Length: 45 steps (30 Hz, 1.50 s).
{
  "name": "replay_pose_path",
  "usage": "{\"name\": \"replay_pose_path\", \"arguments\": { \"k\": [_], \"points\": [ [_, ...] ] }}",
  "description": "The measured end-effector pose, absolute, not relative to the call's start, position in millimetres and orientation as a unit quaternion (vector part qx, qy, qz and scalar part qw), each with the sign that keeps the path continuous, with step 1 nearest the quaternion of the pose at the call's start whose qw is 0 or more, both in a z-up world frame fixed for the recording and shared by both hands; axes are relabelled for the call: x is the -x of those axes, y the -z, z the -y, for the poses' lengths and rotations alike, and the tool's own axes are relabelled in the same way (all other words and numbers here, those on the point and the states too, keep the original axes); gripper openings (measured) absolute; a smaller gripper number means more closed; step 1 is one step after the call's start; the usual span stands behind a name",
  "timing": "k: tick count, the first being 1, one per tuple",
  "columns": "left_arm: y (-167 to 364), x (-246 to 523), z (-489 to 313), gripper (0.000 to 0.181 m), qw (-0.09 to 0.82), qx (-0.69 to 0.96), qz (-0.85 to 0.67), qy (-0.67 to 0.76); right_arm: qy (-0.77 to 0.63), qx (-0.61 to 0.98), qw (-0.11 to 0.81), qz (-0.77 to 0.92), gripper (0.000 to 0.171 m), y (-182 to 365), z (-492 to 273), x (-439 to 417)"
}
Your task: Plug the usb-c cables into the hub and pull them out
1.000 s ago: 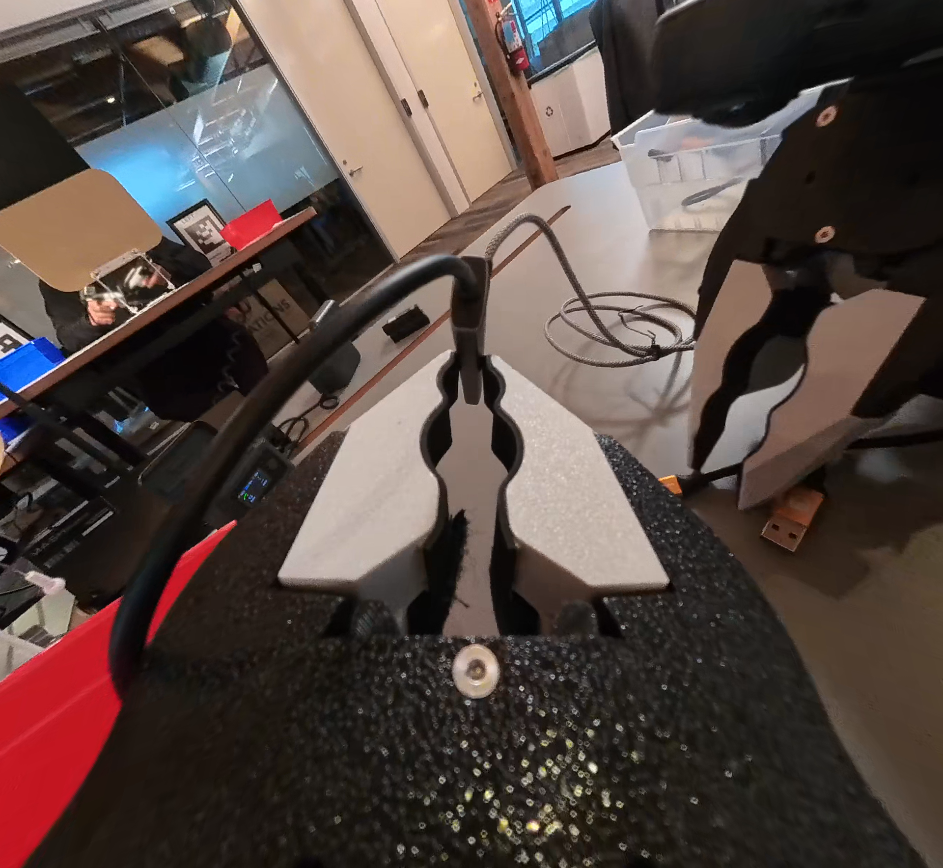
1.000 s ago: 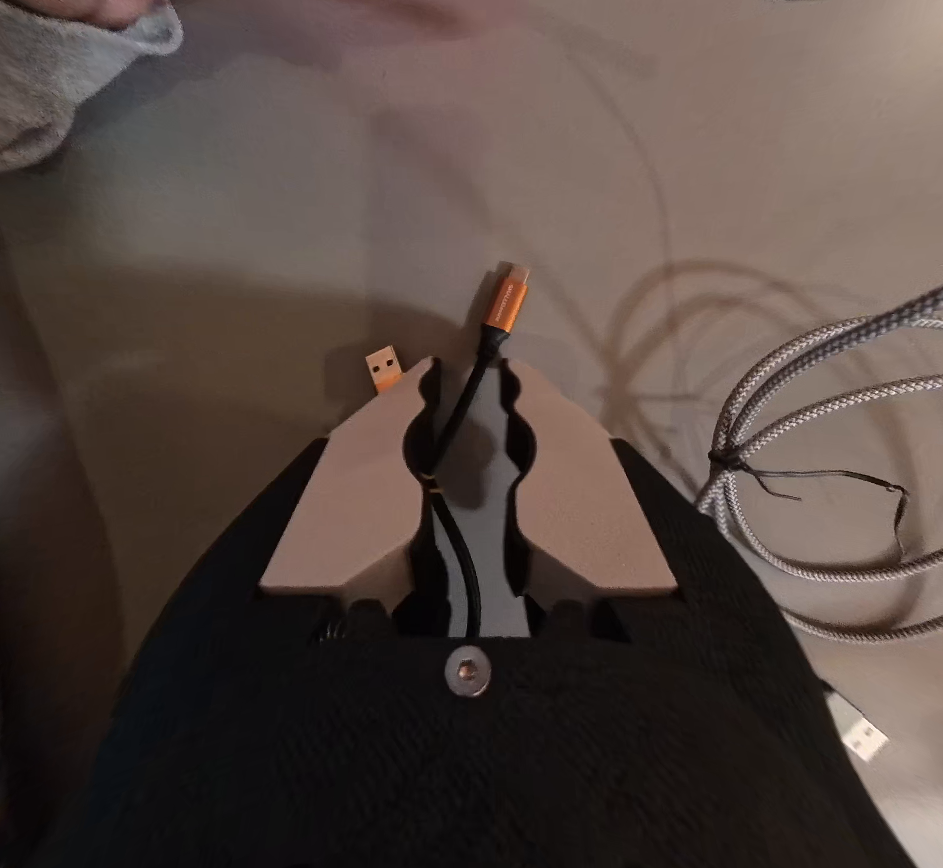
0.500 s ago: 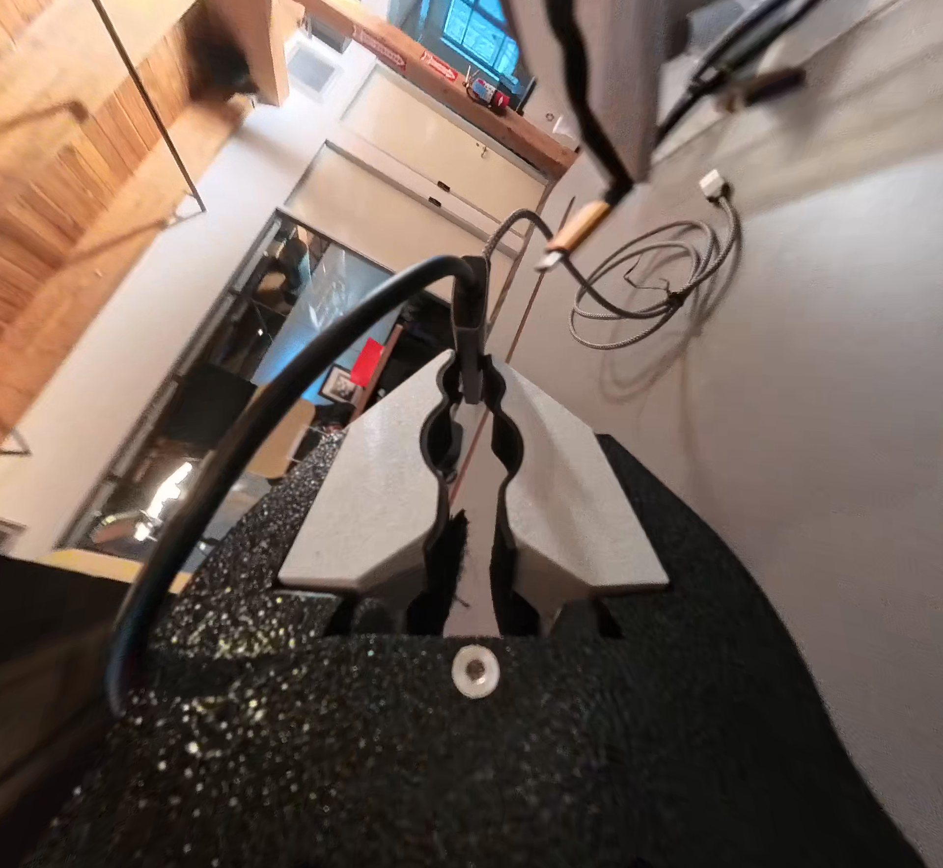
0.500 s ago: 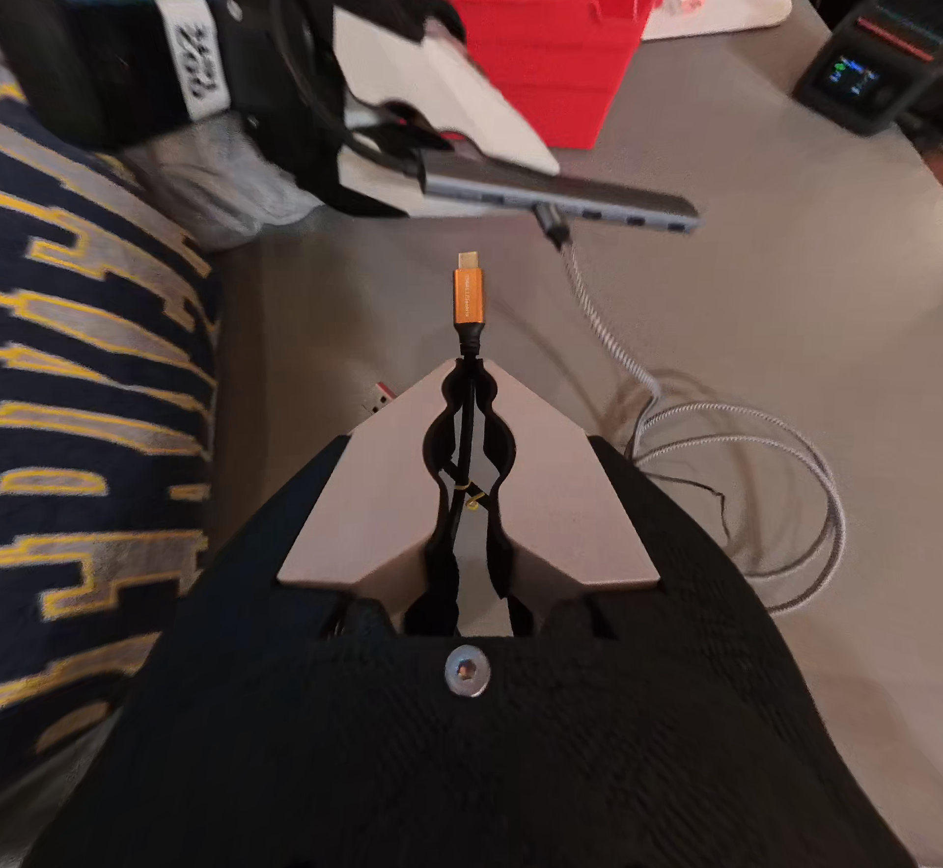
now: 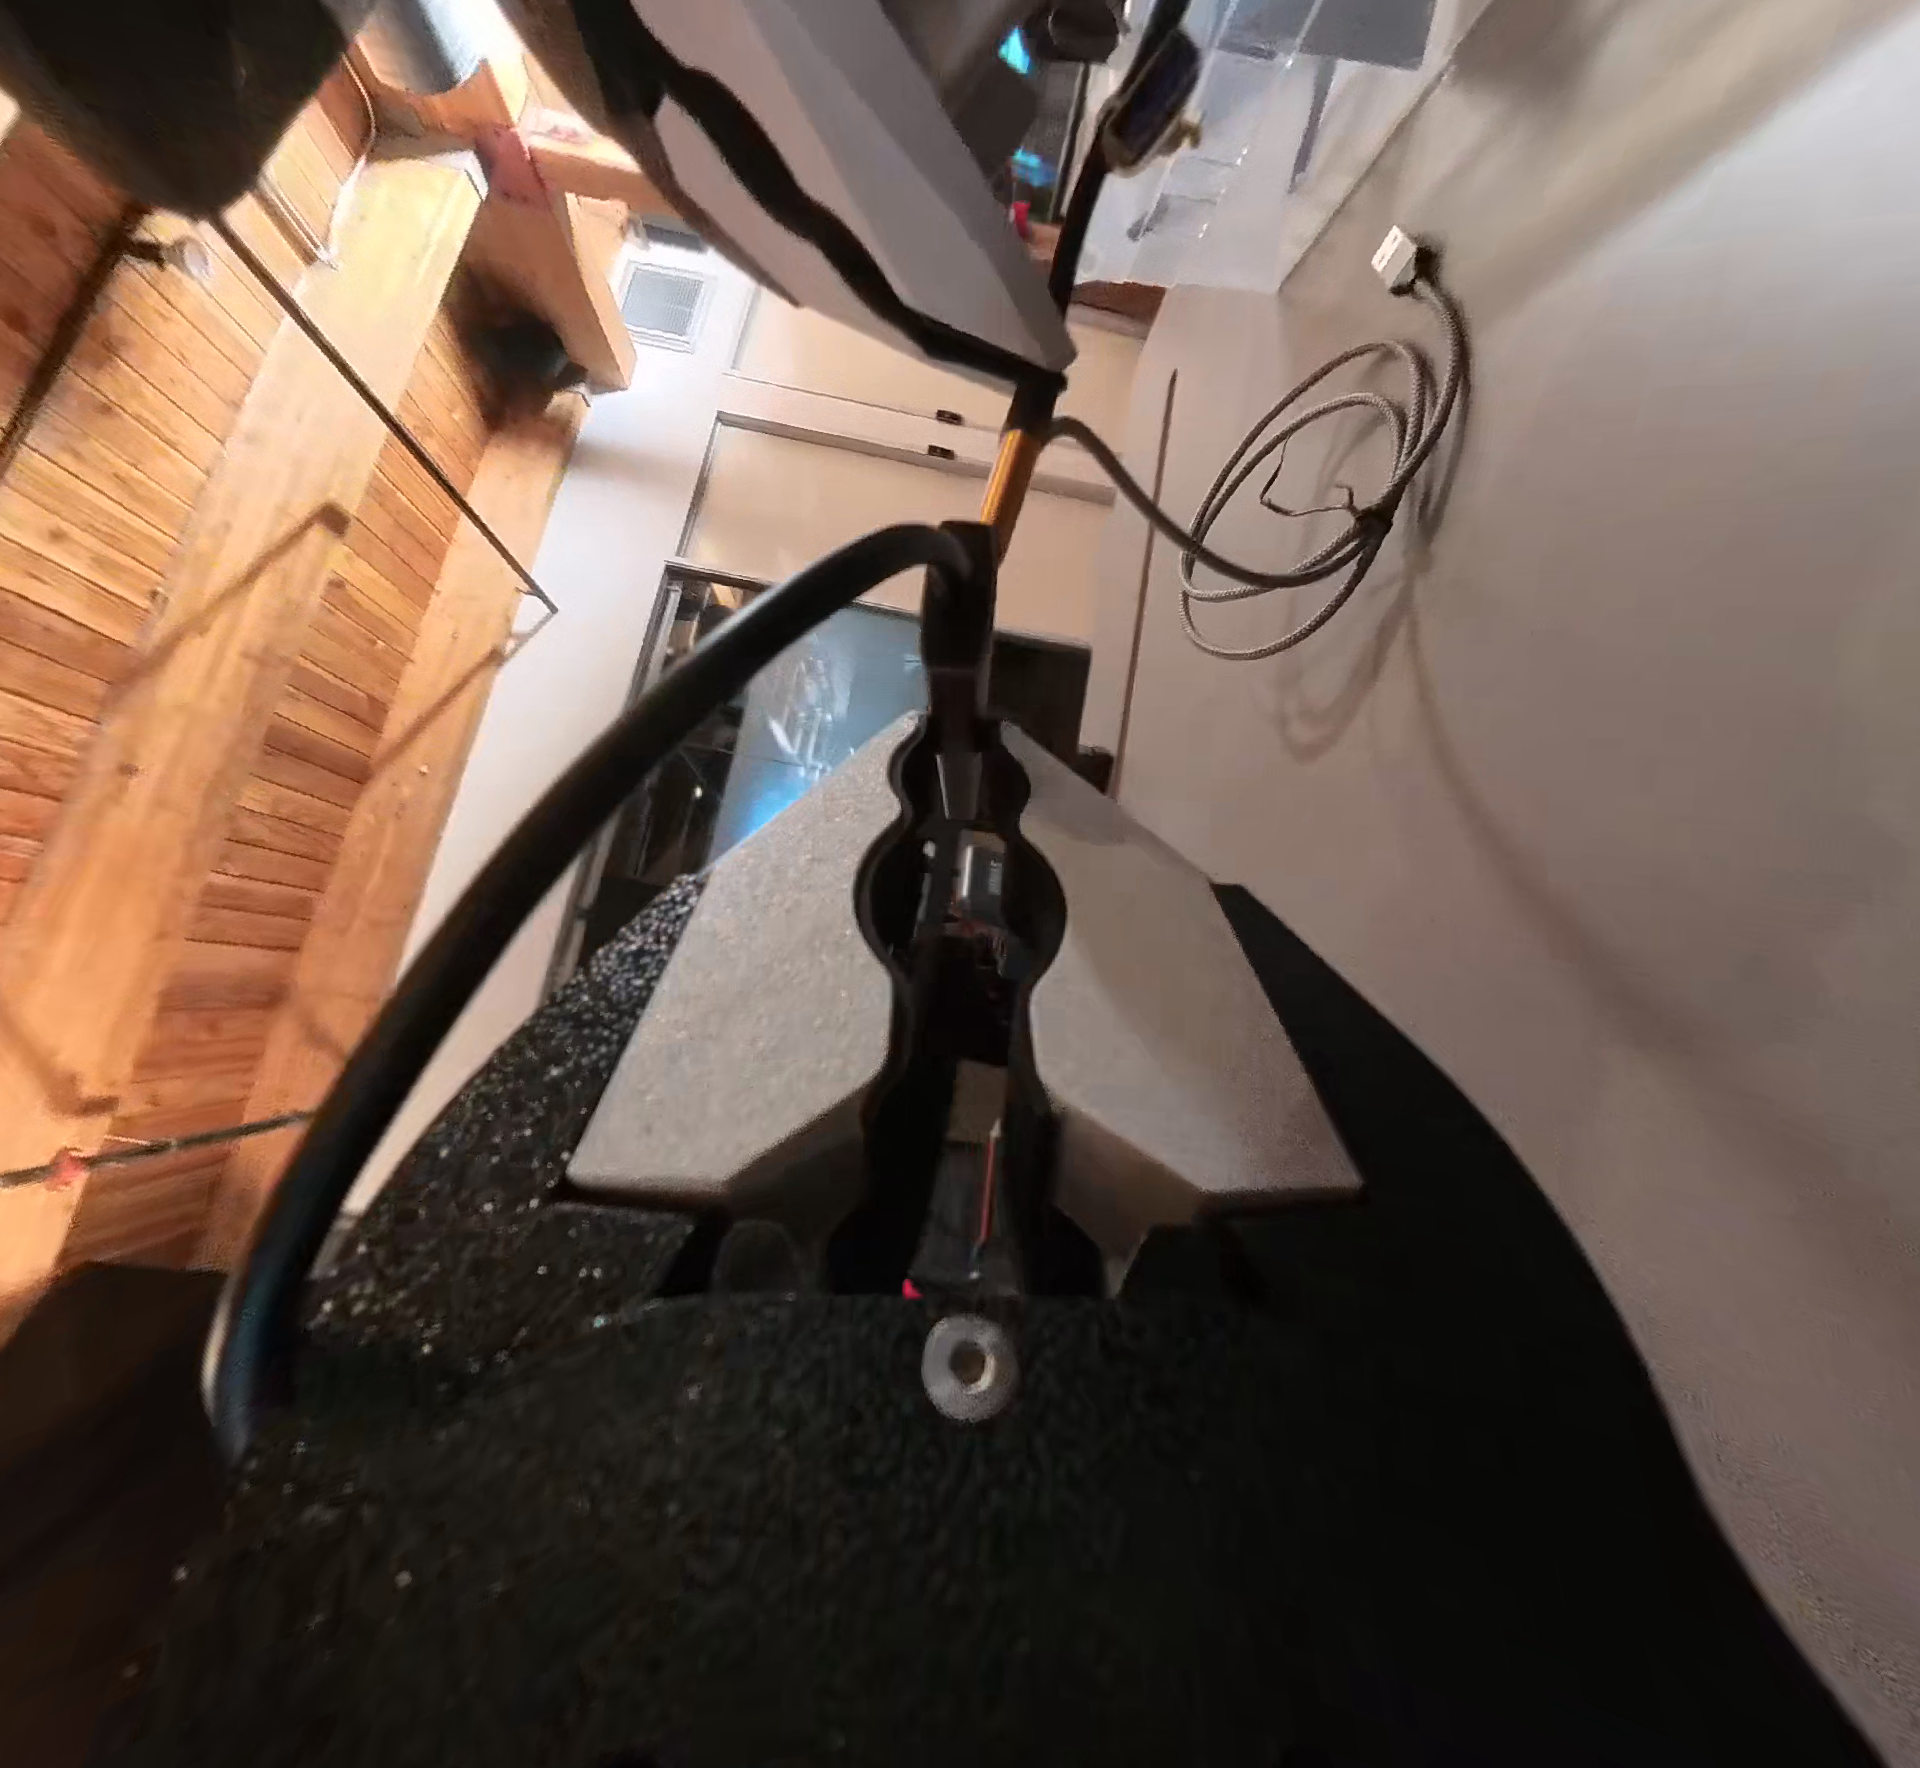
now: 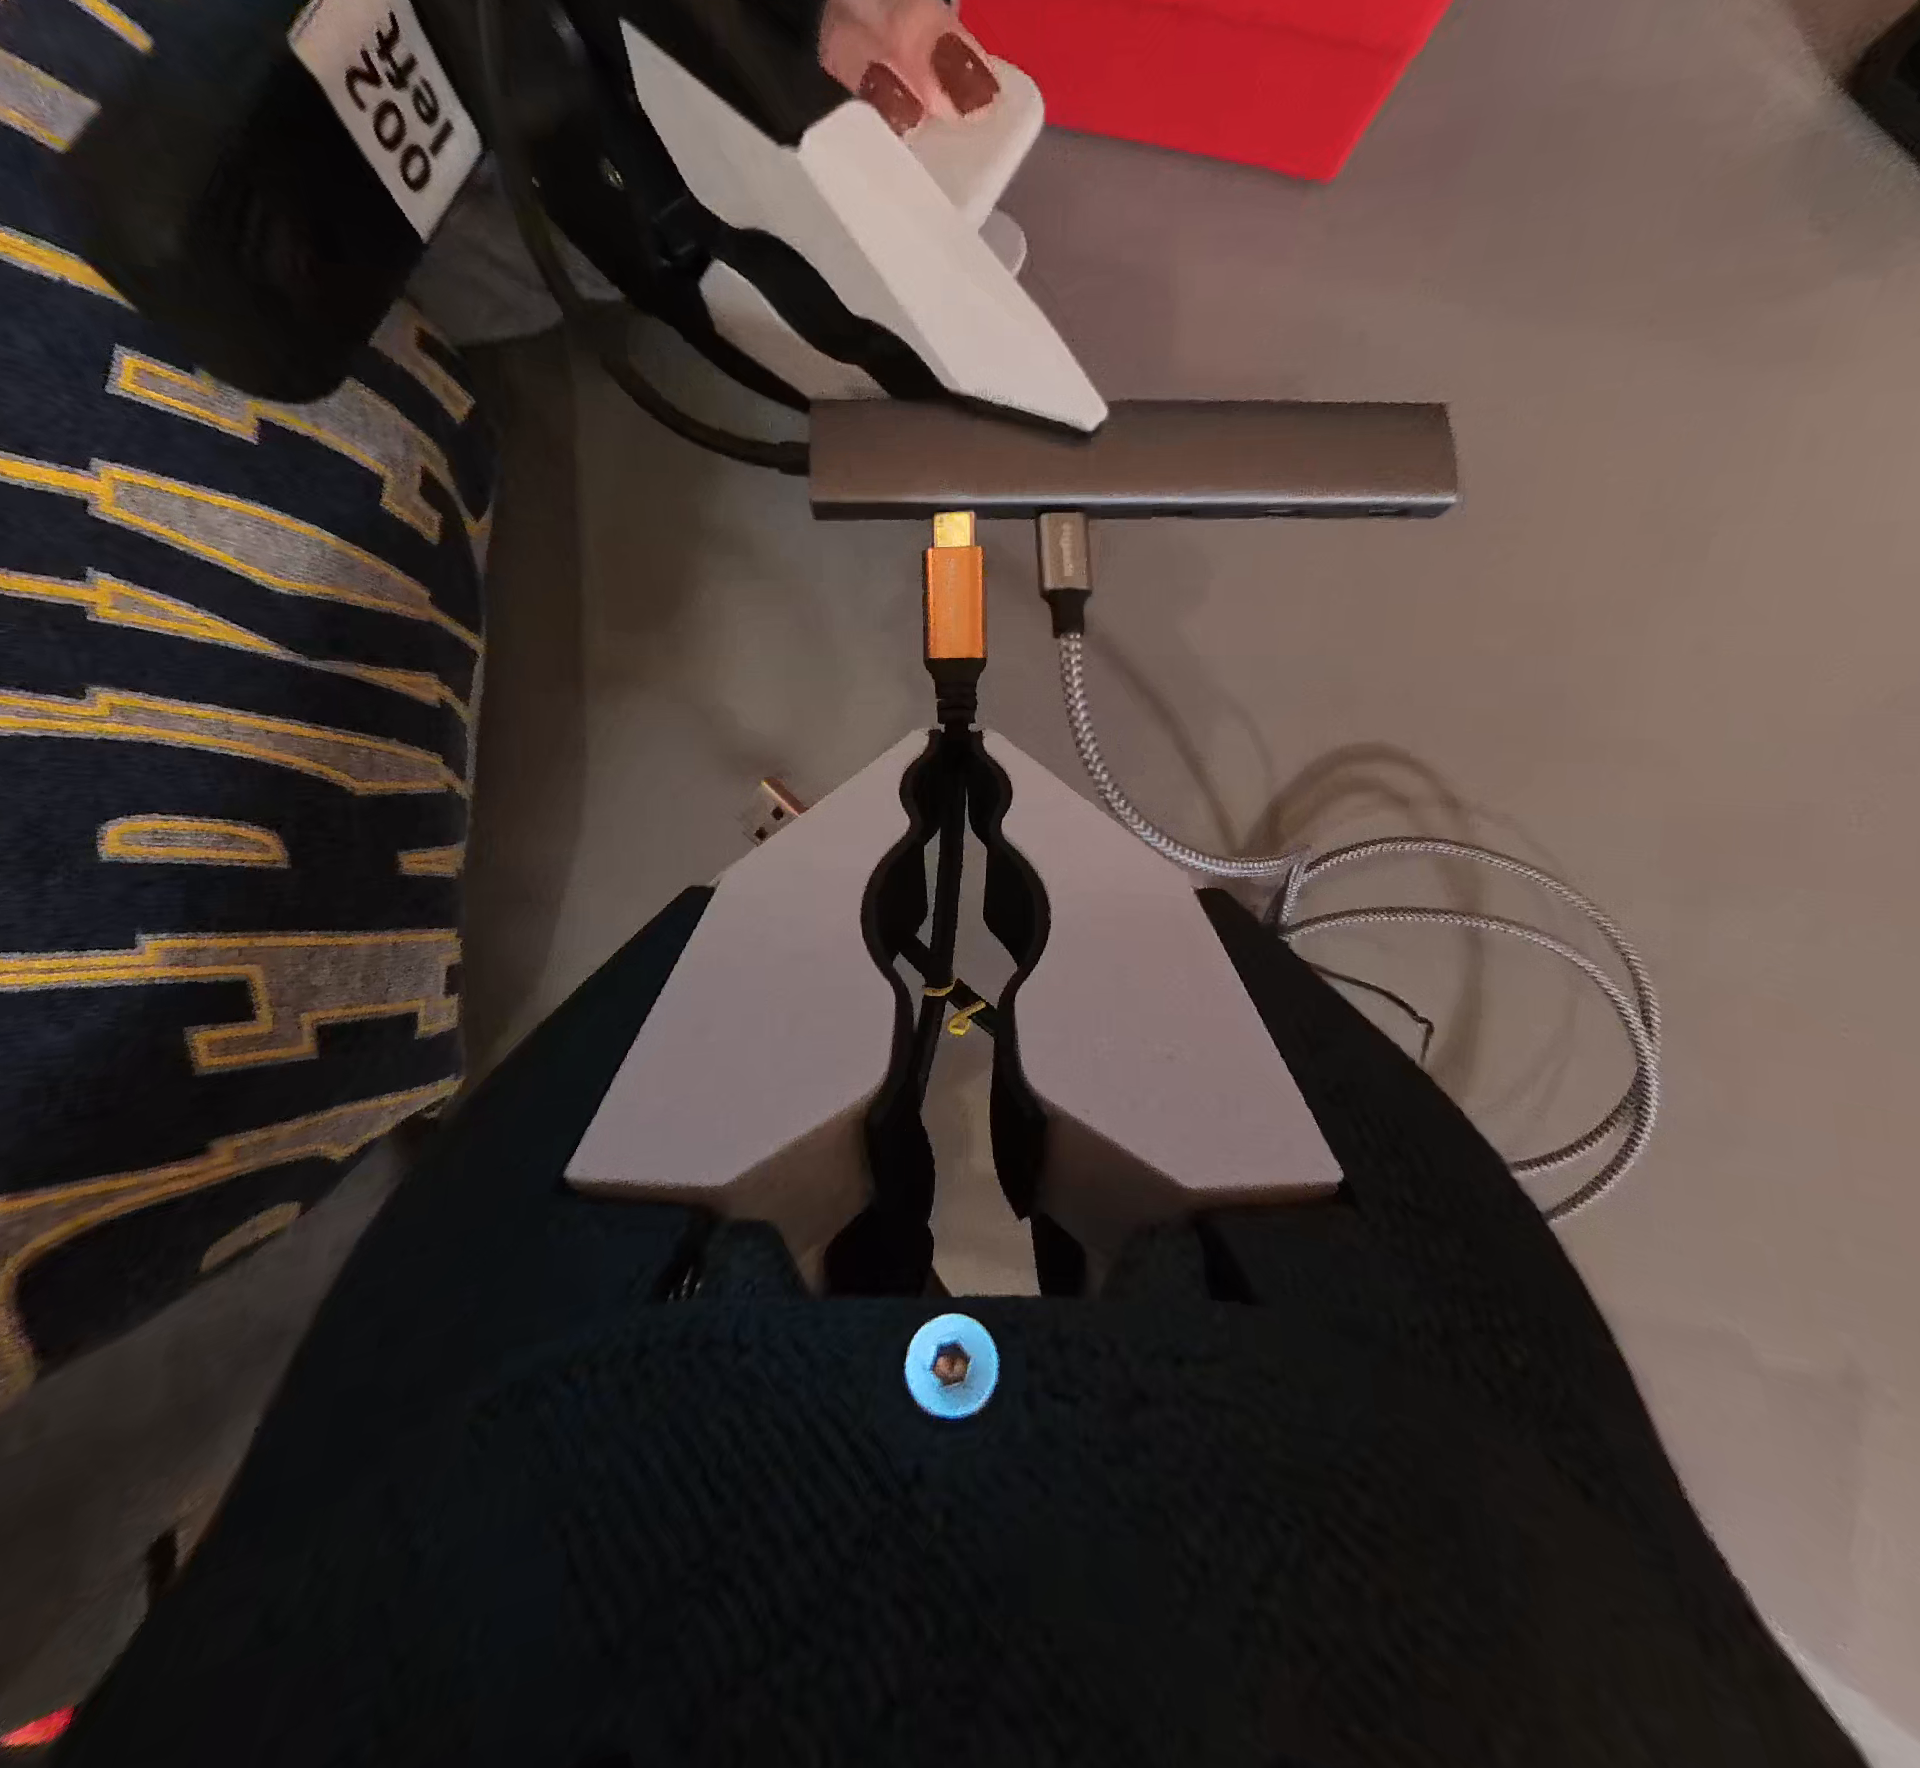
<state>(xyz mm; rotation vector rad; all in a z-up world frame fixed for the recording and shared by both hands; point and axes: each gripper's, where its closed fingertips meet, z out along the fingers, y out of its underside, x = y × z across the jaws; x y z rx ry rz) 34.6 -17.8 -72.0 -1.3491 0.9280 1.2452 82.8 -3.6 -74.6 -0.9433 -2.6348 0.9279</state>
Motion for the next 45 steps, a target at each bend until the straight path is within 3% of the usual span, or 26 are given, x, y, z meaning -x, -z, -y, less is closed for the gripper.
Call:
{"name": "replay_pose_path", "arguments": {
  "k": [13, 24, 45],
  "points": [
    [75.5, -48.0, 17.7, 0.007, 0.493, 0.546, -0.422, -0.529, -0.349, 0.314, -0.014, 0.883, 0.002, 75.2, 10.5, -92.7],
    [100.1, -31.7, 9.6, 0.008, 0.491, 0.651, -0.371, -0.445, -0.345, 0.353, 0.052, 0.868, 0.002, 88.6, -0.2, -68.9],
    [124.2, -31.9, 9.9, 0.007, 0.452, 0.691, -0.365, -0.43, -0.354, 0.348, 0.049, 0.866, 0.001, 111.5, 6.9, -65.9]
  ]
}}
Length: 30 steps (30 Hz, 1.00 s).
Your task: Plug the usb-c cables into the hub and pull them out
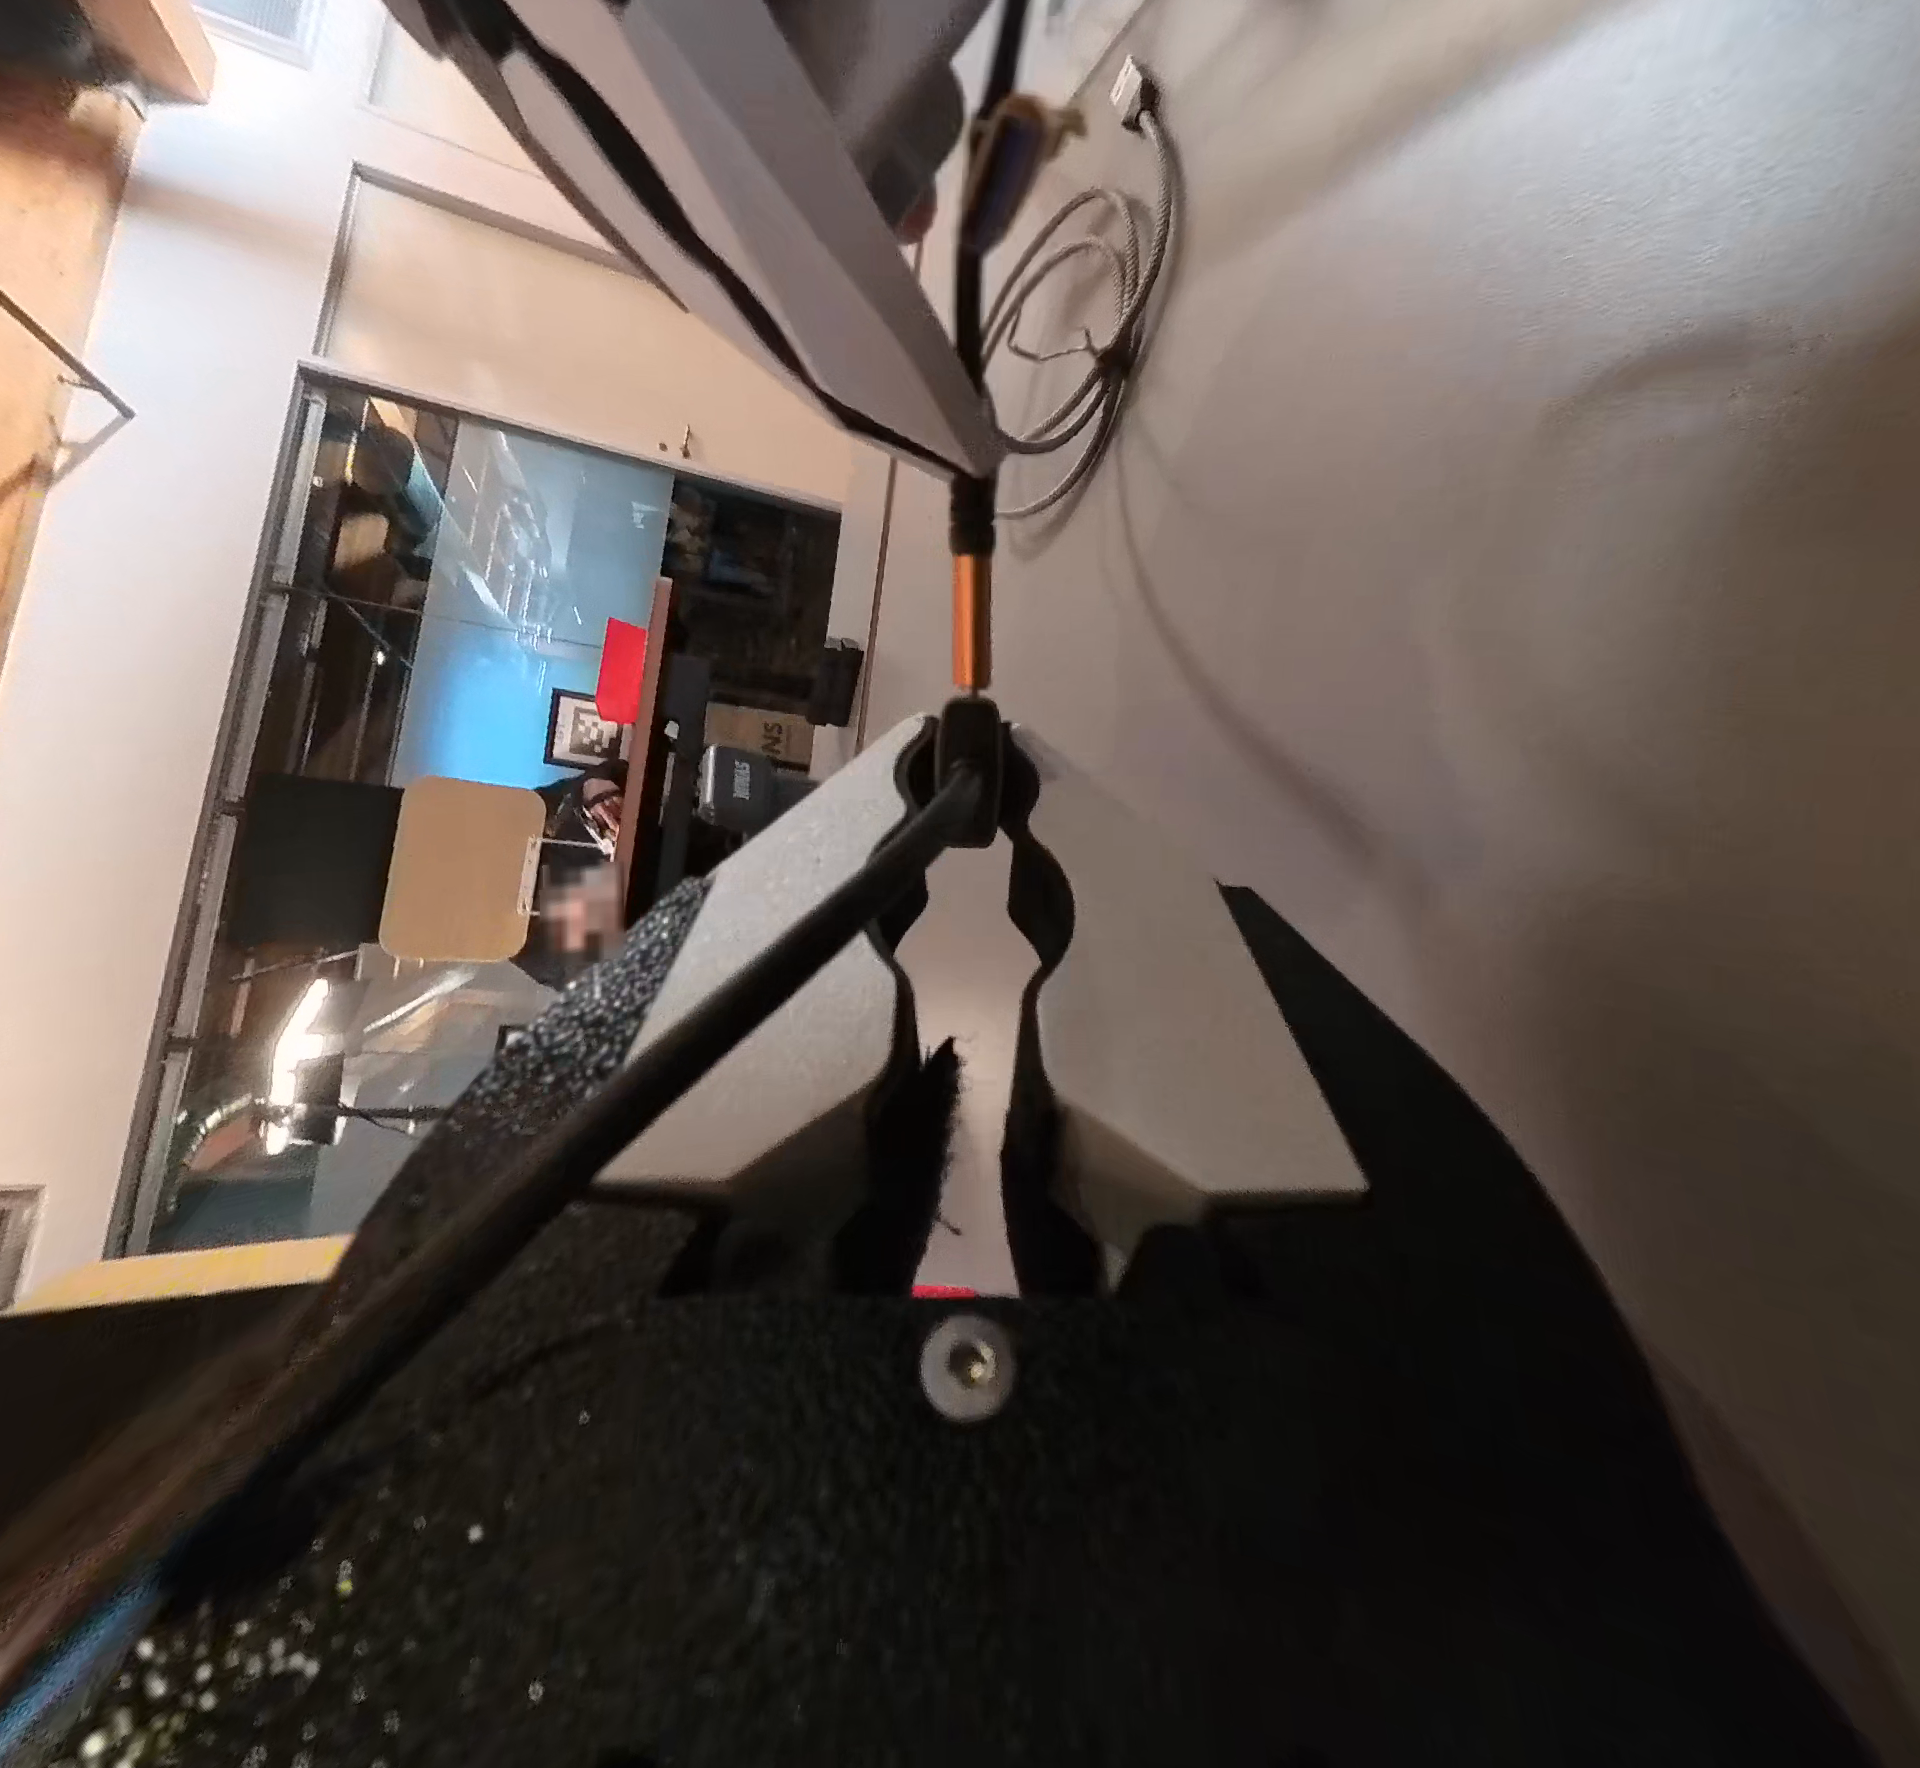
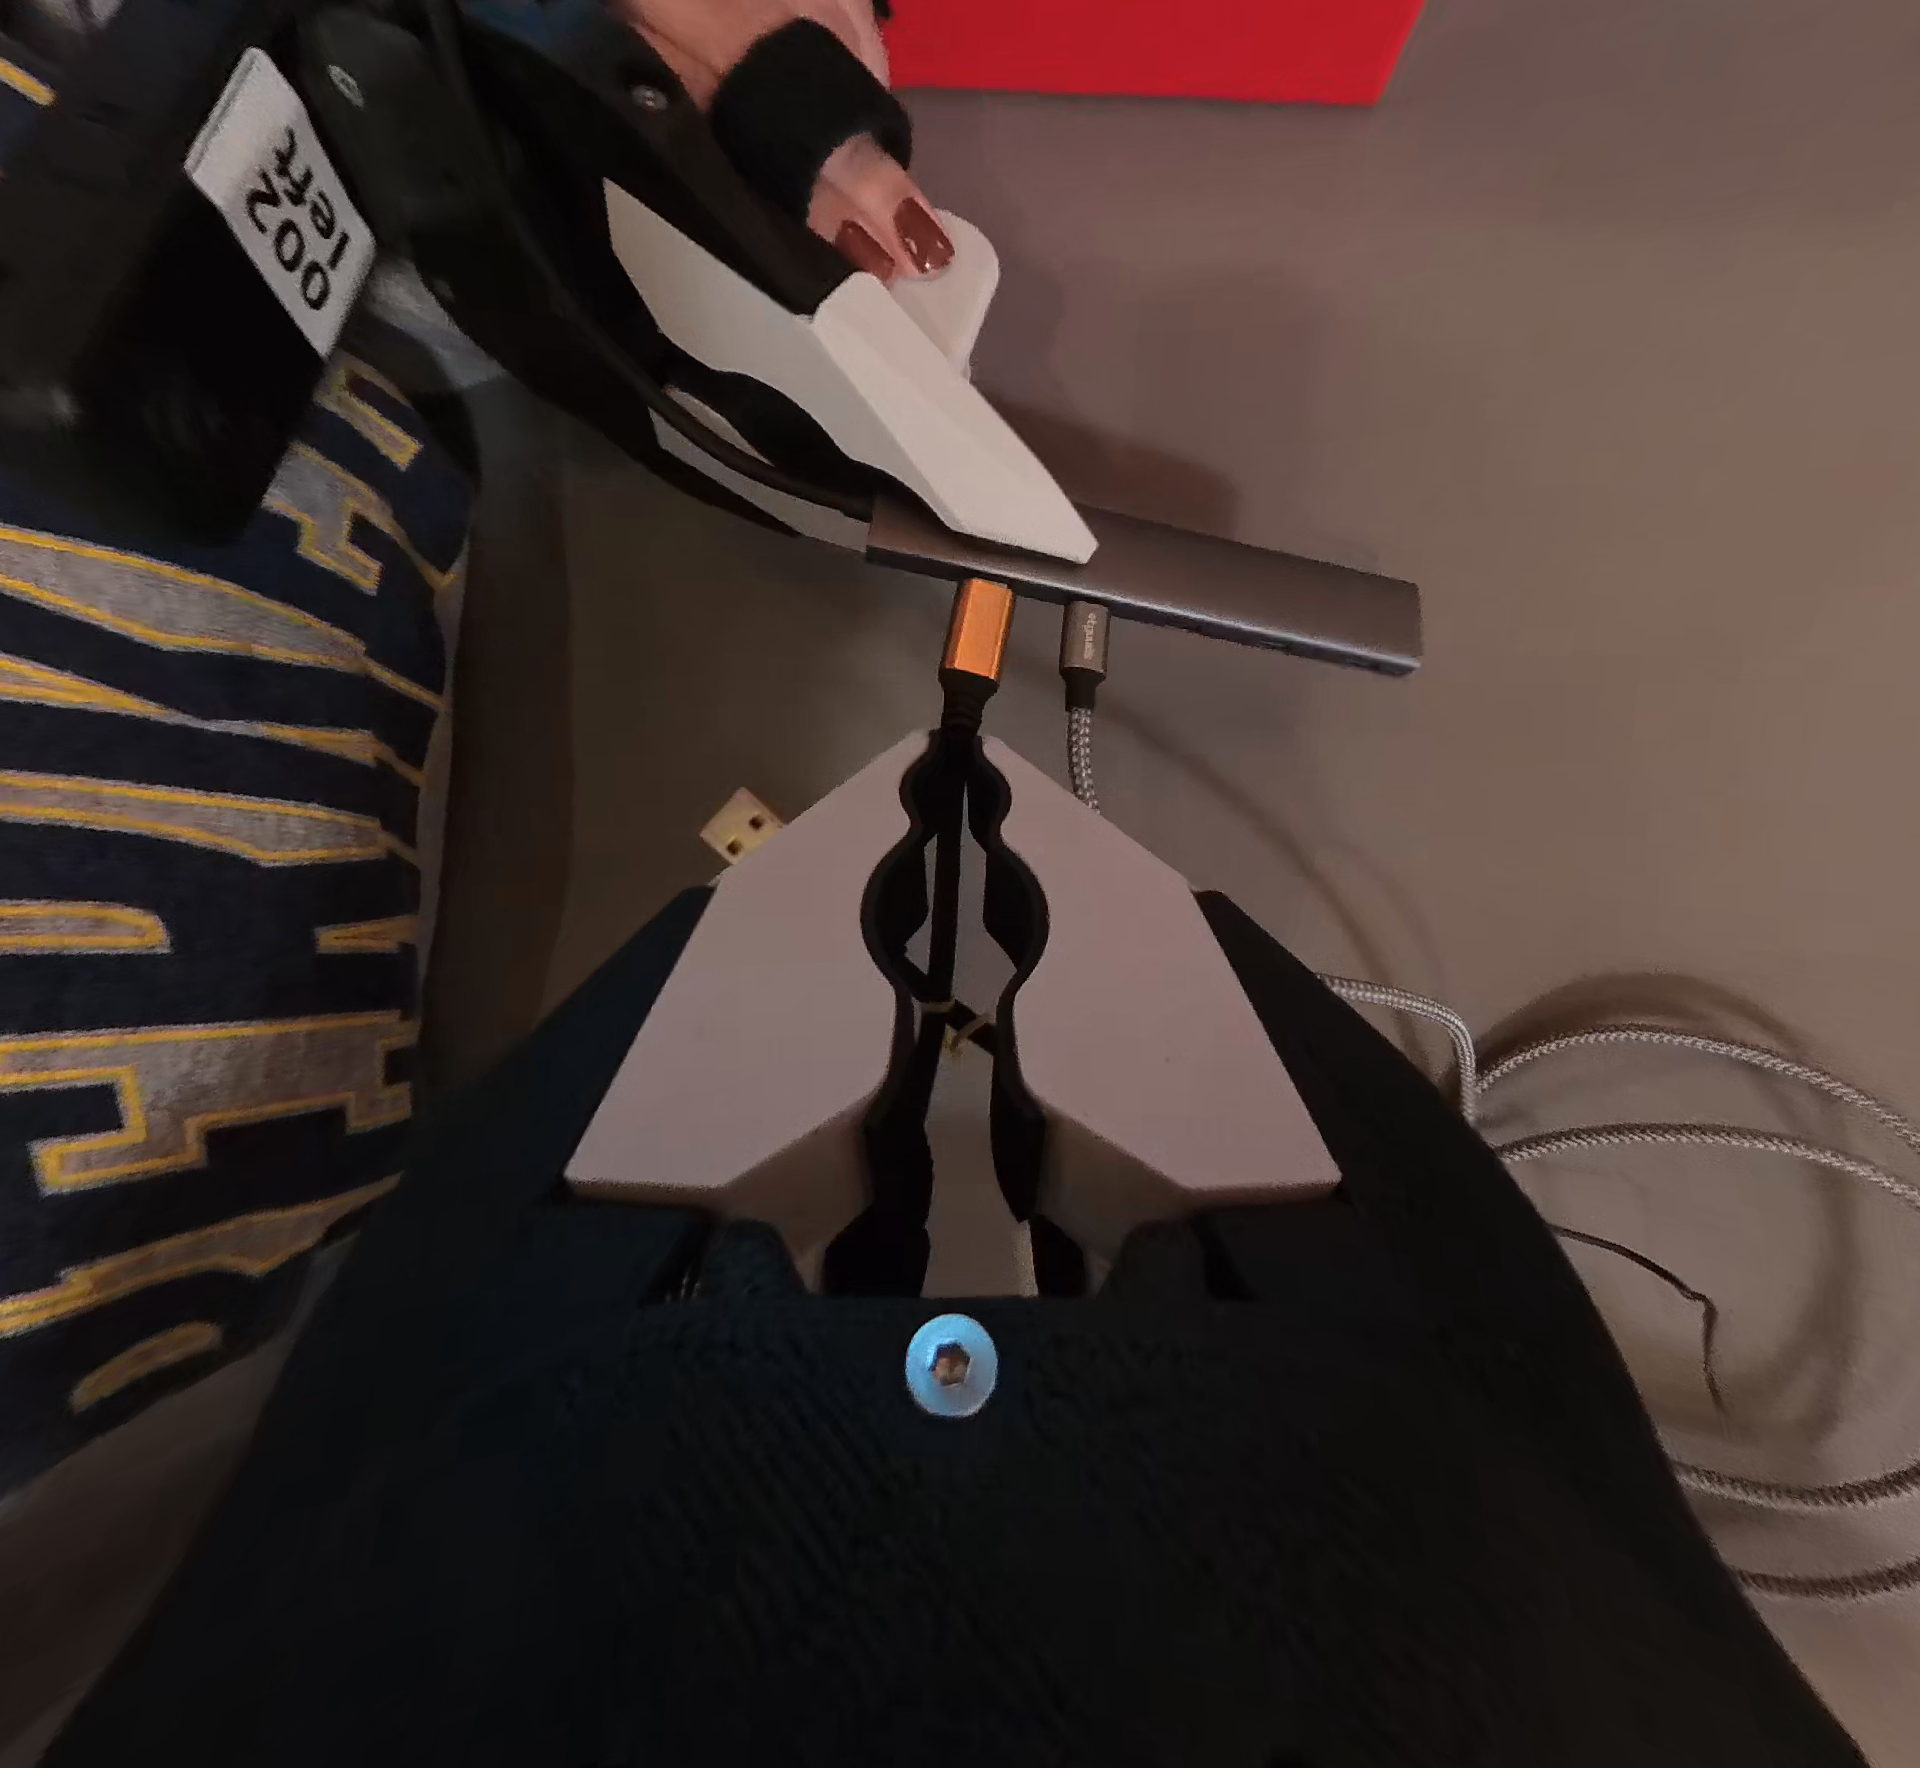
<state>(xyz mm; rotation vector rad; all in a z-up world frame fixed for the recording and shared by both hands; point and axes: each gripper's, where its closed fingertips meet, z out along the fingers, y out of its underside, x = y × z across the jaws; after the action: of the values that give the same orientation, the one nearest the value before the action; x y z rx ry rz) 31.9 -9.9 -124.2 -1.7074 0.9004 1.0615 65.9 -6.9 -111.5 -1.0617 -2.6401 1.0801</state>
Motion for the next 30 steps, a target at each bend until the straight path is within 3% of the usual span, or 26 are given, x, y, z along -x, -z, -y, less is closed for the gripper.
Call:
{"name": "replay_pose_path", "arguments": {
  "k": [5, 13, 15, 17, 23, 30],
  "points": [
    [124.9, -24.8, 9.1, 0.007, 0.44, 0.702, -0.346, -0.44, -0.339, 0.366, 0.077, 0.863, 0.001, 116.2, 1.9, -57.1],
    [124.7, -13.4, 6.6, 0.007, 0.441, 0.721, -0.314, -0.432, -0.324, 0.347, 0.15, 0.867, 0.024, 111.3, 1.3, -53.0],
    [130.8, -3.7, 7.7, 0.008, 0.42, 0.743, -0.29, -0.432, -0.321, 0.327, 0.174, 0.872, 0.05, 102.1, 3.8, -56.0],
    [133.9, 2.4, 10.5, 0.008, 0.416, 0.754, -0.277, -0.427, -0.313, 0.28, 0.242, 0.875, 0.062, 90.0, 5.2, -54.3],
    [130.6, 0.8, 11.2, 0.008, 0.473, 0.783, -0.221, -0.338, -0.217, 0.116, 0.446, 0.861, 0.063, 85.9, 18.9, -45.3],
    [105.2, -51.0, 17.4, 0.008, 0.58, 0.695, -0.327, -0.271, -0.1, 0.051, 0.516, 0.849, 0.05, 123.8, 9.3, -29.6]
  ]
}}
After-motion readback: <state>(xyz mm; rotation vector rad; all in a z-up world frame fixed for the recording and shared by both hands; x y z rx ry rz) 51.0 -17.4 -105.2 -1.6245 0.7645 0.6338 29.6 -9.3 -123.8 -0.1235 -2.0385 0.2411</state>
